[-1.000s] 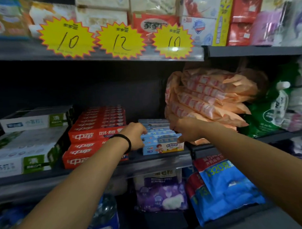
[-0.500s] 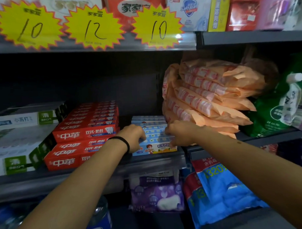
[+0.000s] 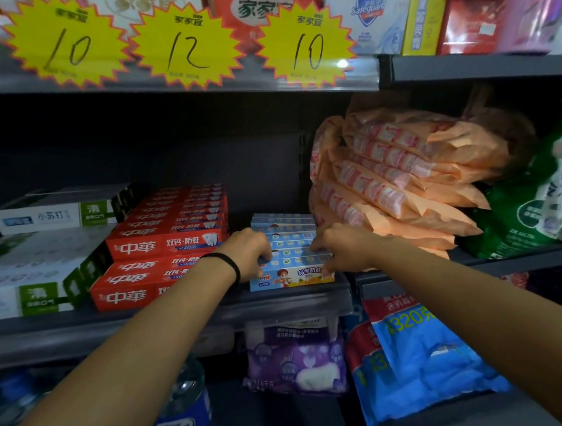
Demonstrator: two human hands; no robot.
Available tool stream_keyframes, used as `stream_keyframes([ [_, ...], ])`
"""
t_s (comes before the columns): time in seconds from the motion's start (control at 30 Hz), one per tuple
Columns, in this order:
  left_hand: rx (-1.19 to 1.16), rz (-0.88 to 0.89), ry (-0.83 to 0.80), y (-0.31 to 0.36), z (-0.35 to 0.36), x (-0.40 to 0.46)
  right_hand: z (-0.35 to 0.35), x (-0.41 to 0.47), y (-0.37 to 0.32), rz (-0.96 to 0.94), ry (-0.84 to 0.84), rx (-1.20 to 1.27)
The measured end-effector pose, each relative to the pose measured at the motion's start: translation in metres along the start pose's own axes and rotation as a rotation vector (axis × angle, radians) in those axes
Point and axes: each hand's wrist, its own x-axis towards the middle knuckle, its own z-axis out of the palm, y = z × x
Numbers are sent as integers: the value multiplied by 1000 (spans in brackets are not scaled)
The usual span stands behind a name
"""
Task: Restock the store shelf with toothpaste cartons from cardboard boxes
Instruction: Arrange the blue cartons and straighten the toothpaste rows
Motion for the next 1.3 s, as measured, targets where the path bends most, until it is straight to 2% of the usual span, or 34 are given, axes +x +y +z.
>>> stream_keyframes([
  [0.53, -102, -8, 2, -6, 0, 6, 1, 4, 13, -20, -42, 56],
  [0.77, 20, -110, 33, -24, -5, 21, -17, 24, 19, 5, -44, 63],
  [0.93, -22, -151, -1, -21, -1, 30, -11, 39, 29, -4, -110, 85],
  [1.3, -93, -97, 23, -33, 3, 38, -13, 40, 36, -14, -160, 153],
])
